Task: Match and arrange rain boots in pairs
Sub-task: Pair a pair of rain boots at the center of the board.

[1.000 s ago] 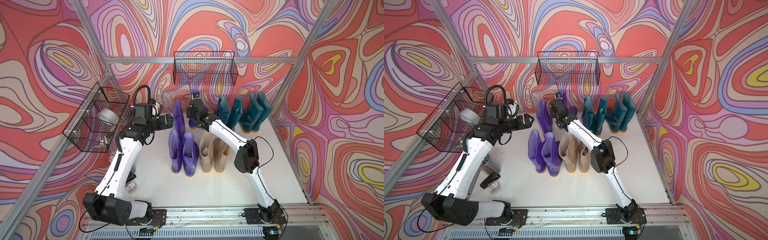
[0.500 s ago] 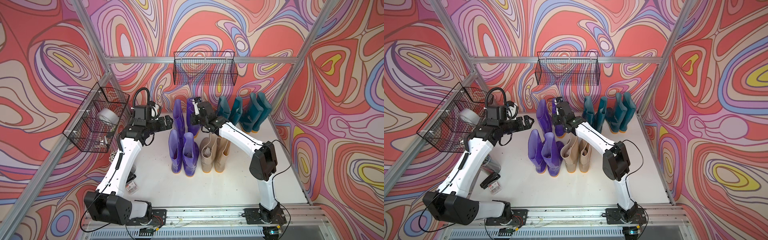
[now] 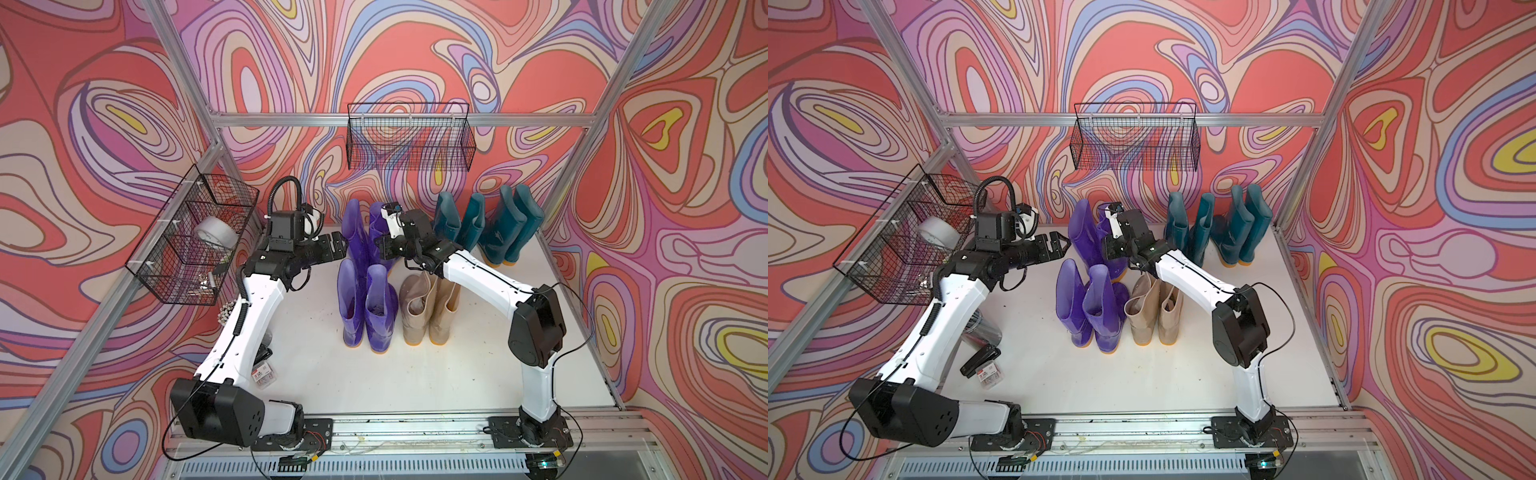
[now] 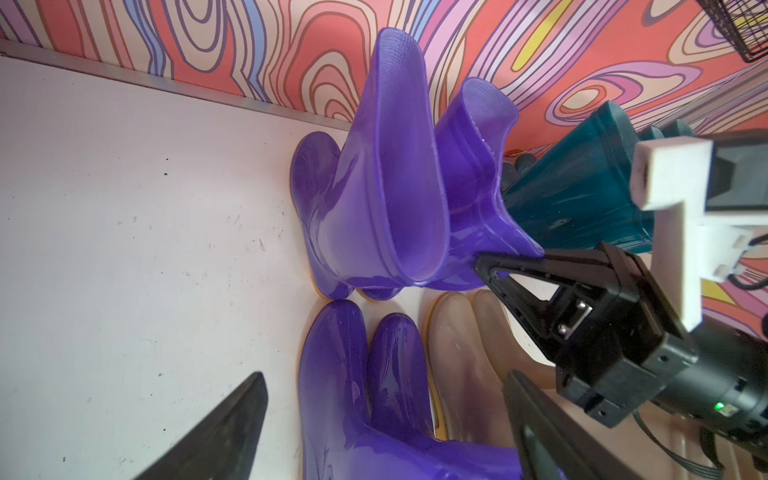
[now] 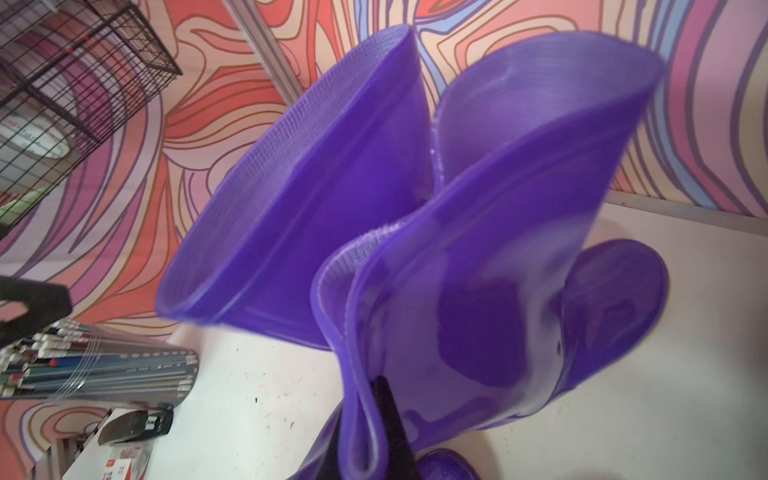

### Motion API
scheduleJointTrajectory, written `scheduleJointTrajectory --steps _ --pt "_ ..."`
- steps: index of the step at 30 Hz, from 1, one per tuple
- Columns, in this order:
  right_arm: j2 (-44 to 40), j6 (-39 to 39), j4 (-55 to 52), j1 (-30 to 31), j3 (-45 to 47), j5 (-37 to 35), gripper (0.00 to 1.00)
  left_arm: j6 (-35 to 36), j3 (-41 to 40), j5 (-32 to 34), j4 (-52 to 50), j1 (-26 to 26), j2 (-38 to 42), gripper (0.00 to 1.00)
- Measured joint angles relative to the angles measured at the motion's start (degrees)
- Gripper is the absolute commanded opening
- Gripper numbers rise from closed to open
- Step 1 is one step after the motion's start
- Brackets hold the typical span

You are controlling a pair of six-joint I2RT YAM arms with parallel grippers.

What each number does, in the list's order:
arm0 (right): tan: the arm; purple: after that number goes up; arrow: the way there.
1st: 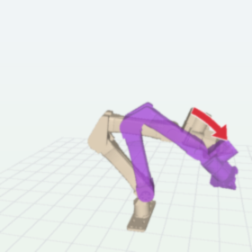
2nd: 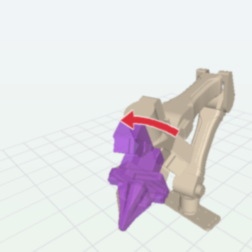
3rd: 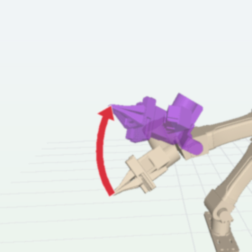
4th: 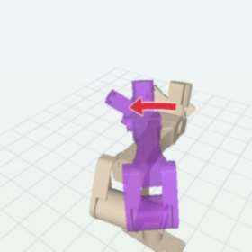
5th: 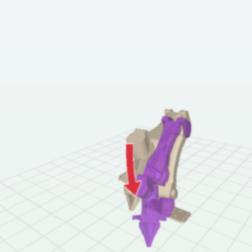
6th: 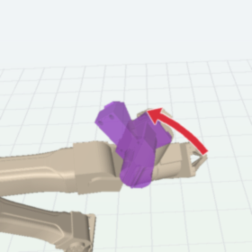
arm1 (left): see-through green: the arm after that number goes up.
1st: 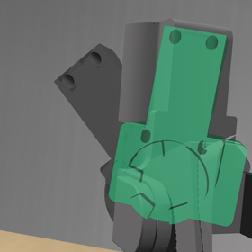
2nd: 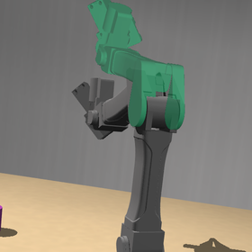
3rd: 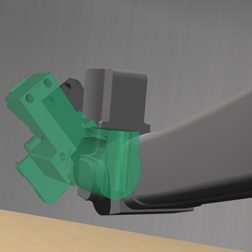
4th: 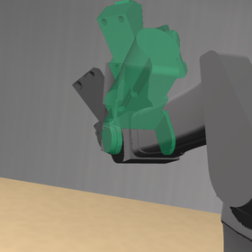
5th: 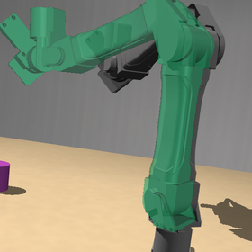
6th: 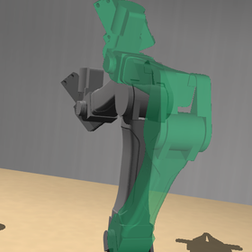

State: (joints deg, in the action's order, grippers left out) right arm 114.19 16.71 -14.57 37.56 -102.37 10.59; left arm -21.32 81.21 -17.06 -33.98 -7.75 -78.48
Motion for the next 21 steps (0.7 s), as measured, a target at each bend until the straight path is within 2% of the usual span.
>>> scheduleJointTrajectory --steps 4,5,7,8,9,15,21 --pt "-1.38 -1.88 0.0 0.15 1.9 2.99 0.0 -0.33 0.0 -0.66 0.02 0.11 0.0 0.91" --pt "-1.77 -2.34 -0.26 0.22 2.19 3.26 0.07 -0.37 0.0 -0.81 0.02 0.2 -0.02 0.91" --pt "-1.92 -3.13 -0.79 0.35 2.19 3.39 0.35 -0.42 0.0 -0.98 0.09 0.26 -0.07 0.91" --pt "-1.92 -3.28 -0.96 0.44 2.08 3.39 0.43 -0.42 0.0 -1.05 0.17 0.28 -0.15 0.91" --pt "-1.92 -3.74 -1.25 0.57 1.9 3.32 0.47 -0.42 0.0 -1.07 0.28 0.31 -0.22 0.91" --pt "-1.92 -3.32 -3.8 0.9 -1.92 0.44 0.6 -0.42 0.0 -1.16 0.44 0.31 -1.18 0.91" --pt "-1.92 0.46 -8.66 0.9 -10.19 -8.72 0.68 -0.42 -0.02 -1.25 0.59 0.39 -1.18 0.91"
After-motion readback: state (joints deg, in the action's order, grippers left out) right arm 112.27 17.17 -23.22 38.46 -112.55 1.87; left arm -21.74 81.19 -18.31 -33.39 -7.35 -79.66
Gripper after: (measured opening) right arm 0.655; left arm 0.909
